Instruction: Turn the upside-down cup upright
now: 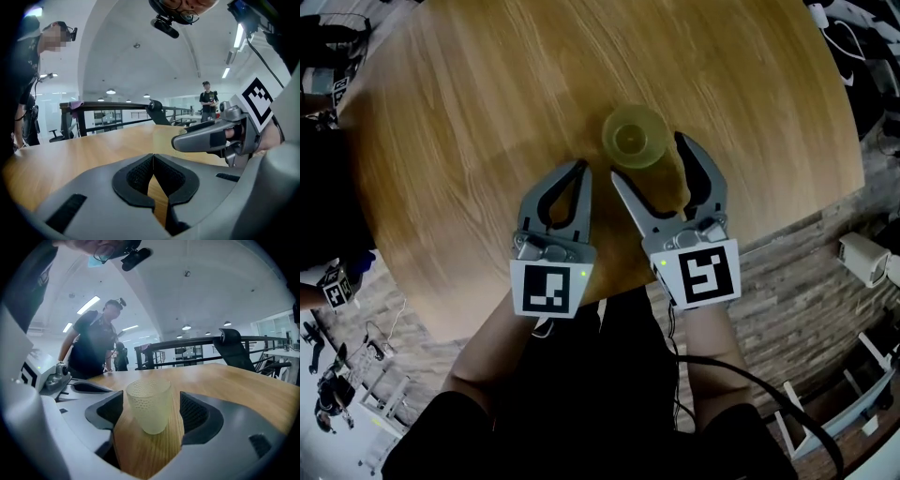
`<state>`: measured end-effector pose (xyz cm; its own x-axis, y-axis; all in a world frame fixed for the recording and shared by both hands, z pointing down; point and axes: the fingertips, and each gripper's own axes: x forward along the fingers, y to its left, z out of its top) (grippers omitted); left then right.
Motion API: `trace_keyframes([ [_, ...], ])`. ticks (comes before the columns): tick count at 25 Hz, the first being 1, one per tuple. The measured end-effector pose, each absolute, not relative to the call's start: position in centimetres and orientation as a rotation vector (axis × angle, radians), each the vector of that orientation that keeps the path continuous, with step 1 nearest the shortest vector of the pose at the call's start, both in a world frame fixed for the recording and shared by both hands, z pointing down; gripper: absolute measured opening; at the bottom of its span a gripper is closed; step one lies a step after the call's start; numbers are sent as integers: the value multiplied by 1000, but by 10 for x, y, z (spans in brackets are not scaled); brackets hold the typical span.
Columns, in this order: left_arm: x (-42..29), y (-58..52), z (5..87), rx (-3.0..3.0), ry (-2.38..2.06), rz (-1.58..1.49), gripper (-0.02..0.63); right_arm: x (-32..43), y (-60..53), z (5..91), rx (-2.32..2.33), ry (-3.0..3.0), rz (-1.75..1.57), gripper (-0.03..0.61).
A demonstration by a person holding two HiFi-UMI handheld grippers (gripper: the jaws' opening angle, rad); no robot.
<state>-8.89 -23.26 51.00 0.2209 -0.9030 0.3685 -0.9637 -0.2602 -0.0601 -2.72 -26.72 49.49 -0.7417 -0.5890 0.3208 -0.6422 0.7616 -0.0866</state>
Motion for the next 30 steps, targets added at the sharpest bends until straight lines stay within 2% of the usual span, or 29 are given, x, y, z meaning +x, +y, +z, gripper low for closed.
trace_keyframes([
  [6, -101, -233, 518, 2275, -1807, 513, 9, -54, -284, 493, 910, -2707, 141, 339],
  [23, -100, -230, 521, 2338, -1774, 529, 11, -77, -290, 481, 848, -2670, -67, 341],
  [25, -95, -229, 520, 2378, -1740, 523, 60, -72, -288, 474, 893, -2696, -10, 341],
  [27, -85, -229, 518, 2441, -1688, 519, 182, -66, -286, 462, 921, -2731, 65, 341],
  [30, -66, -231, 515, 2540, -1623, 514, 309, -59, -280, 441, 901, -2800, 169, 341],
])
